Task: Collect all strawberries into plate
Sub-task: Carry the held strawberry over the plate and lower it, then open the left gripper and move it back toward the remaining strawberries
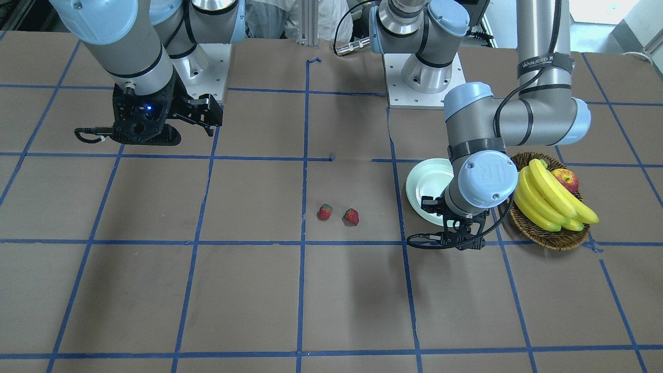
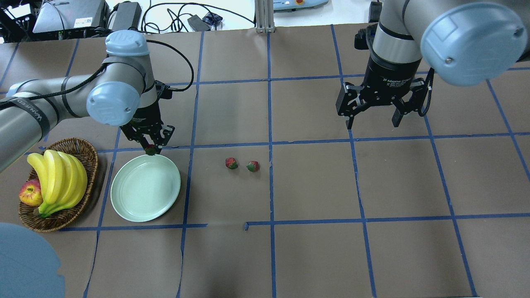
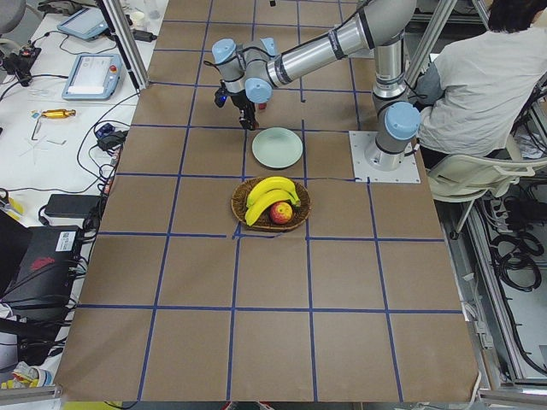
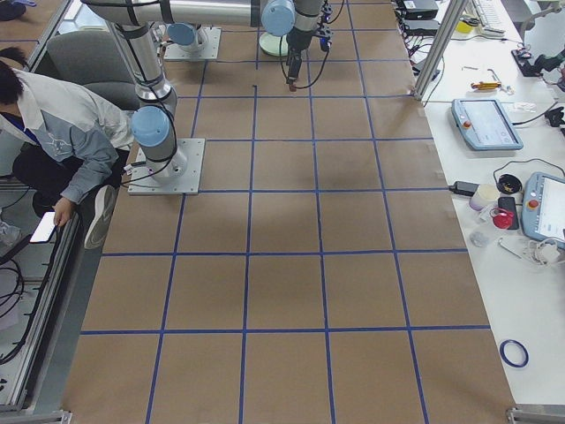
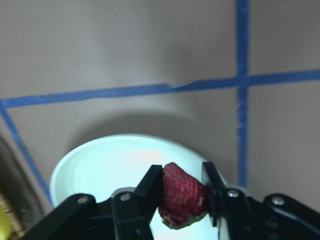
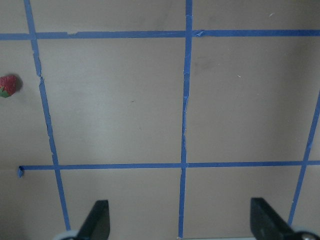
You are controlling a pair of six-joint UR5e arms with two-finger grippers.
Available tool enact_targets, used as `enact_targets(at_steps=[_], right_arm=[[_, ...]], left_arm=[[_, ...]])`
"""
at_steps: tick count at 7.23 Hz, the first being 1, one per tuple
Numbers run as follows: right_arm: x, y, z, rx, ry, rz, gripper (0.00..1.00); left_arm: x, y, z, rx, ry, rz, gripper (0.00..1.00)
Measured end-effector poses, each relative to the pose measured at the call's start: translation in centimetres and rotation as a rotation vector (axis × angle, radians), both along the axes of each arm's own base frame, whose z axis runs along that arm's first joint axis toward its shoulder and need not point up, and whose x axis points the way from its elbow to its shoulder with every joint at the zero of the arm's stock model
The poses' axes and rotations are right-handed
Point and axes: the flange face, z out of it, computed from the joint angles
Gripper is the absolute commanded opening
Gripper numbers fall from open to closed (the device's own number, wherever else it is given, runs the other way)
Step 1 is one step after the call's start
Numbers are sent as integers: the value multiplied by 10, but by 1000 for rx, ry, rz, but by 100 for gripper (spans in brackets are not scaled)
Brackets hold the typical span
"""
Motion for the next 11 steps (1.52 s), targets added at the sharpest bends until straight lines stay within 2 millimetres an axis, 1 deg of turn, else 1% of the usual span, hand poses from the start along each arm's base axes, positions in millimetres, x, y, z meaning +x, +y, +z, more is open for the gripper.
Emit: enact_targets(at_steps=[1, 2, 3, 4, 5, 6, 7, 8, 9, 10, 11], right_arm=[[0, 0, 0, -2, -2, 0, 100], [0, 0, 0, -3, -3, -1, 100], [0, 0, 0, -2, -3, -1, 100], [0, 0, -1, 0, -2, -1, 100], [1, 0, -1, 1, -3, -1, 100], [1, 0, -1, 1, -5, 0, 100], [1, 0, -1, 2, -5, -1, 100], [1, 1, -1, 3, -4, -1, 100], [1, 1, -1, 4, -4, -1, 100], [1, 1, -1, 6, -5, 0, 100], [2, 1, -1, 7, -5, 1, 100]], left_arm=[[20, 11, -12, 52, -18, -42, 0], [29, 22, -25, 96, -26, -61, 67], [31, 31, -37, 131, -25, -69, 85], [31, 37, -46, 154, -20, -72, 92], [30, 40, -52, 174, -15, -76, 97], [29, 42, -54, 185, -11, -74, 97], [22, 41, -52, 175, 1, -68, 100], [3, 35, -44, 134, 40, -53, 100], [-24, 24, -30, 75, 83, -19, 100], [-50, 14, -17, 23, 110, 37, 100], [-67, 9, -10, -12, 132, 118, 100]])
